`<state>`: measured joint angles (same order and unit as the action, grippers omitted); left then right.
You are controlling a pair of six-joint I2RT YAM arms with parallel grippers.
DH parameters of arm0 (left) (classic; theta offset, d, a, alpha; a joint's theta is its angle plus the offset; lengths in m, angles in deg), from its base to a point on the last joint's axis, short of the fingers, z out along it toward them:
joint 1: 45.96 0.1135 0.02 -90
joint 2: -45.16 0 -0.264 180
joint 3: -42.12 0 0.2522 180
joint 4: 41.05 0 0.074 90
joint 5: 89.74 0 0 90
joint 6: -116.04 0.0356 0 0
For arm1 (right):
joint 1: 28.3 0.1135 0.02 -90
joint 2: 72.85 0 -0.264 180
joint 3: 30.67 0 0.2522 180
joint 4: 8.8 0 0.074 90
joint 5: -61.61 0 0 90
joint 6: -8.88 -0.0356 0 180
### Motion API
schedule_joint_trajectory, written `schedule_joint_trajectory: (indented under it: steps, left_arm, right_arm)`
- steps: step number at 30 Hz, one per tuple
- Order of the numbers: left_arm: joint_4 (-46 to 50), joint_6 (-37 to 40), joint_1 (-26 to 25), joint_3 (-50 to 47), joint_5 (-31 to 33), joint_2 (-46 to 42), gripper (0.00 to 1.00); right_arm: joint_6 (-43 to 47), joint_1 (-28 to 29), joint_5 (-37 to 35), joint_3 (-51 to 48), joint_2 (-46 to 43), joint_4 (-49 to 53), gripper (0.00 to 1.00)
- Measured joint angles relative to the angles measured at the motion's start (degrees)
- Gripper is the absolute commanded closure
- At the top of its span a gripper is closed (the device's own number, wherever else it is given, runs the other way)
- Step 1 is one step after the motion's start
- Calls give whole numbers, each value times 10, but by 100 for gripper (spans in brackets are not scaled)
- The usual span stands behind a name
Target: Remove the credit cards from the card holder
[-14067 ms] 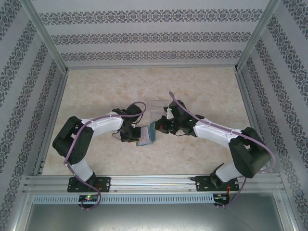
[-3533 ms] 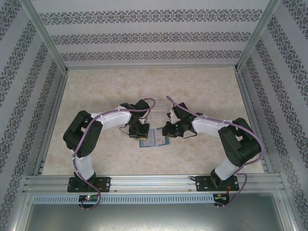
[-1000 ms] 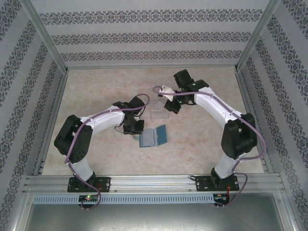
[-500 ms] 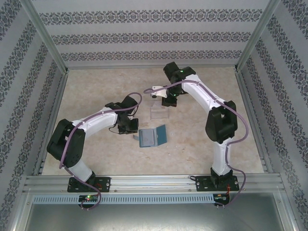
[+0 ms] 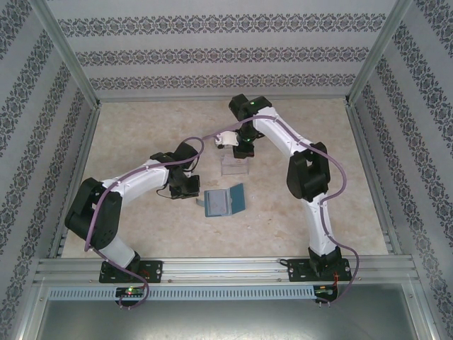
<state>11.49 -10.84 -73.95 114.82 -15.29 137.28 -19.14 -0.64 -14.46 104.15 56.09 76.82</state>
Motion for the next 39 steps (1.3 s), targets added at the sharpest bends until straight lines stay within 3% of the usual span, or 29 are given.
schedule_joint_trajectory:
  steps: [18,26,39]
  left_arm:
    - [-5,-6,14,-12,0,-9,94]
    - [-4,-7,23,-21,0,-20,94]
    - [-5,-6,26,-21,0,-23,93]
  right_arm:
    - [10,14,-13,24,59,53,100]
    - [10,26,-13,57,90,69,83]
    - [7,24,-41,96,88,79,78]
